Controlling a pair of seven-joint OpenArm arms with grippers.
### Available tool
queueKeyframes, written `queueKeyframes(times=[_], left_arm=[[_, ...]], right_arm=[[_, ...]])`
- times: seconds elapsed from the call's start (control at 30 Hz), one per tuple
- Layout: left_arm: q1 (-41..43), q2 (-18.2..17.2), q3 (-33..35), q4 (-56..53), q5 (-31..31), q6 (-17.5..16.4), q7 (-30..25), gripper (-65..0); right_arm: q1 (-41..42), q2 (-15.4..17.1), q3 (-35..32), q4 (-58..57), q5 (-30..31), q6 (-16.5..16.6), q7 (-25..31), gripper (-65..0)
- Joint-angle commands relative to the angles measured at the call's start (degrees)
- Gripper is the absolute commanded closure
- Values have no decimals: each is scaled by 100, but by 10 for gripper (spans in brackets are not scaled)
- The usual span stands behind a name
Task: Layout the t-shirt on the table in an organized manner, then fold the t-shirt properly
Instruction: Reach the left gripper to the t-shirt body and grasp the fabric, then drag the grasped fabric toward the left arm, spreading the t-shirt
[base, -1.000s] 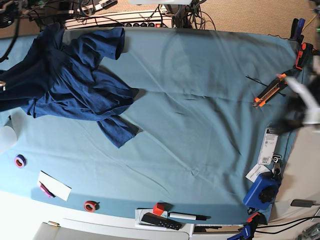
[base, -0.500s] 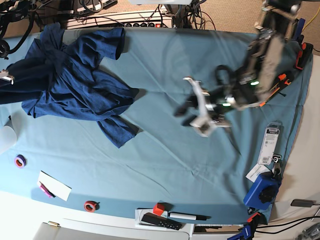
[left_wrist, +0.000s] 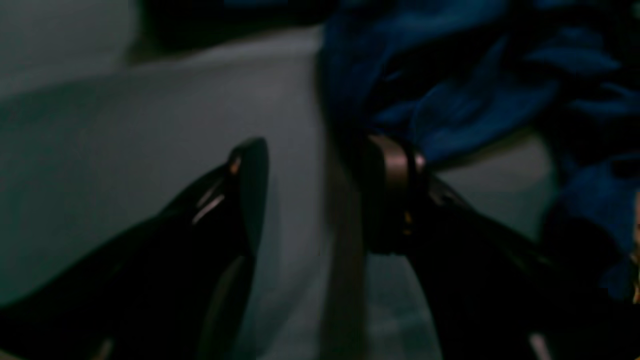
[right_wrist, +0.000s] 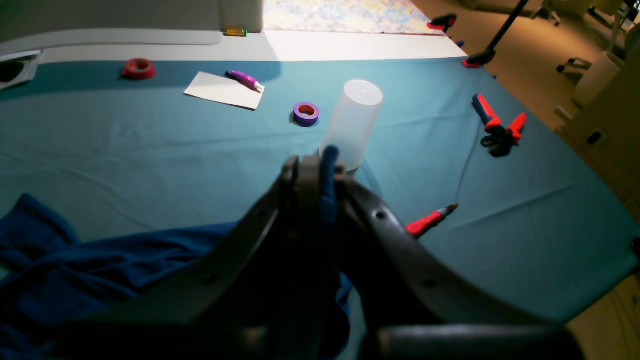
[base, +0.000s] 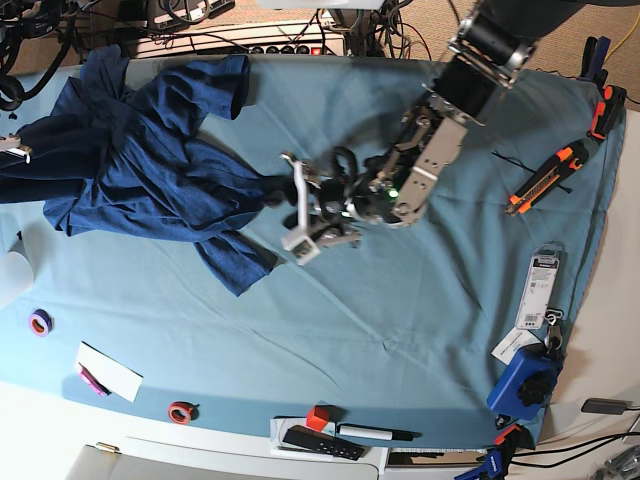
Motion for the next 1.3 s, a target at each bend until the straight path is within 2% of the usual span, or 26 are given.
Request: queueKeyframes(times=[0.0,0.17,0.43,0.5,0.6,0.63,0.67,0.77,0.83,0.93,1.07,1.27], left_arm=[[-133,116,-7,105,-131,-44,-68,-310],[-136,275,-7,105,-166,-48,-11,-310],[-81,293,90,103,-334,-4,7,-310],[-46,293,251,85,-245,179,-92,-310],[-42,297,597,-101,304,763,-579,-308],[-42,306,695,-188,487,946,-710,-290],[-44,326,769,-275,691,1051,-796,-243],[-48,374,804,-426,1088,1126,-892,-10],[-114,356,769,-404,1126,1246,-852,0],[-271,317,568,-133,1333,1172,-393,0],[-415,-26,79,828,1274,811,295,0],[-420,-820,-909,2332,1272,745,601,0]], right_arm=[[17,98,33,66,39,-31,201,0],[17,98,33,66,42,-31,203,0],[17,98,33,66,48,-31,210,0],[17,98,33,66,48,-31,212,0],[17,98,33,66,44,-31,210,0],[17,98,33,66,44,-31,210,0],[17,98,33,66,46,-31,210,0],[17,98,33,66,48,-33,210,0],[17,98,33,66,48,-31,210,0],[20,101,33,66,87,-31,214,0],[17,98,33,66,293,-31,212,0],[17,98,33,66,391,-31,212,0]])
